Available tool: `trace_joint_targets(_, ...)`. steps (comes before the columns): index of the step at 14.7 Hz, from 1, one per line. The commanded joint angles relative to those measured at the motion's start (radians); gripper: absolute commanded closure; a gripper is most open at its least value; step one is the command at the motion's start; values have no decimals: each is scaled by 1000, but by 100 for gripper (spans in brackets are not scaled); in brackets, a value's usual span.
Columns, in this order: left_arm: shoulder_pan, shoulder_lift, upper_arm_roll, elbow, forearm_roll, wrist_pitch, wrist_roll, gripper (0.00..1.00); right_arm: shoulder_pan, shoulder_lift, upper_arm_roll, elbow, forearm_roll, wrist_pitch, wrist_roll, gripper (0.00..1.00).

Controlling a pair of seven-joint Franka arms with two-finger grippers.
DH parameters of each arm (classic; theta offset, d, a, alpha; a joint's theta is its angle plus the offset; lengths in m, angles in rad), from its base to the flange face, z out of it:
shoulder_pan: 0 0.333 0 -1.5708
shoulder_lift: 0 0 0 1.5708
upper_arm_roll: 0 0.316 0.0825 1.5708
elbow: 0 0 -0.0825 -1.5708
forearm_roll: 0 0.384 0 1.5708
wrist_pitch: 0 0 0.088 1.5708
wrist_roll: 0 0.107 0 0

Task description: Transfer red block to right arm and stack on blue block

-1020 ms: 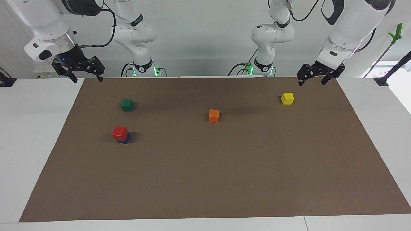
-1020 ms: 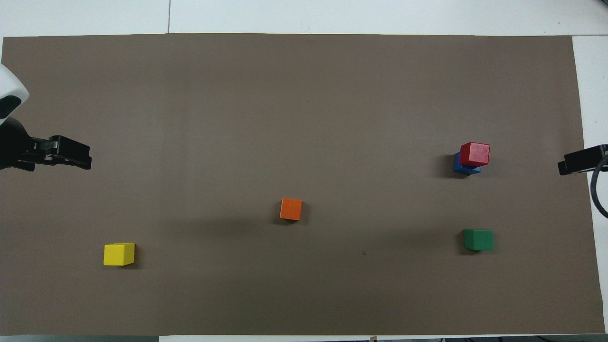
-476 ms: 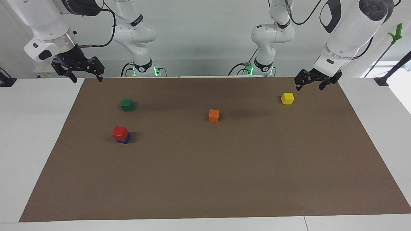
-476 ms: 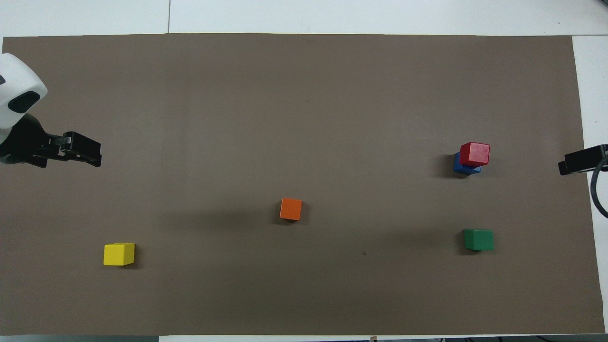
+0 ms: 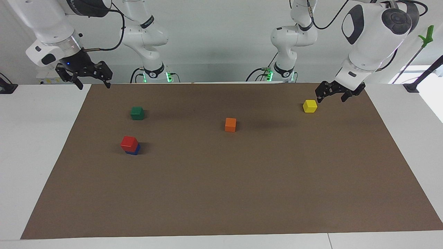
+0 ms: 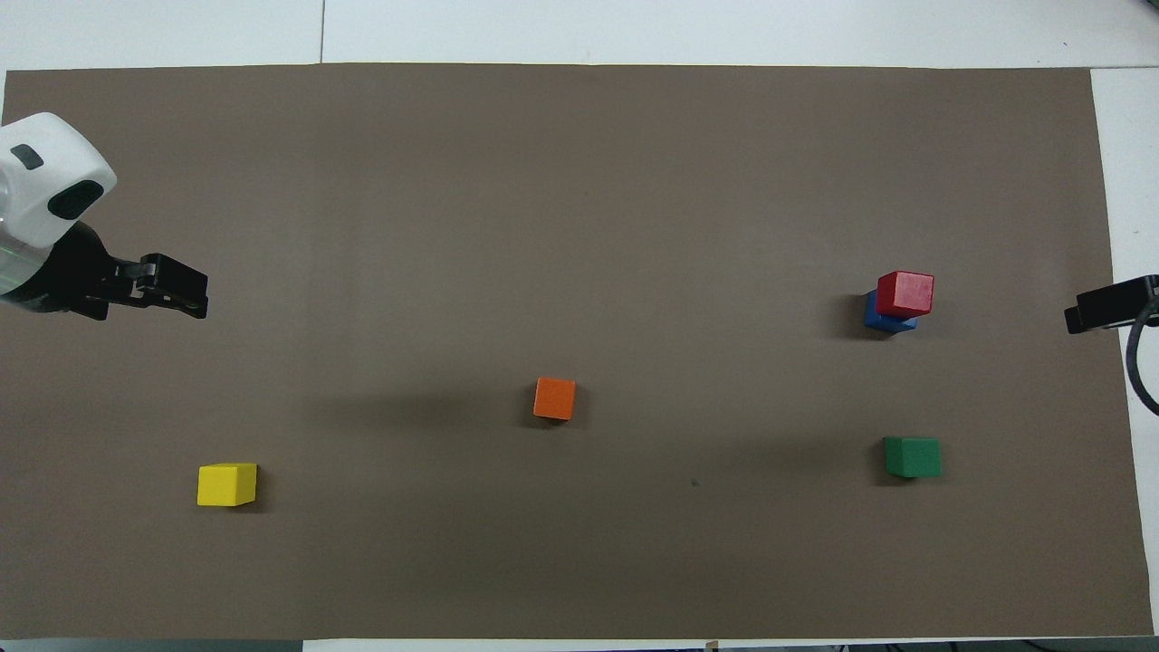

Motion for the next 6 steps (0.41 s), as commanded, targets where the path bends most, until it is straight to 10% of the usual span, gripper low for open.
trace_joint_targets(1, -17, -23, 15, -25, 10, 18, 4, 0, -1, -10, -1, -2, -14, -2, 18, 0)
trace_joint_targets(6, -4, -29, 18, -16, 10, 21, 1, 0, -1, -10, -1, -2, -14, -2, 18, 0)
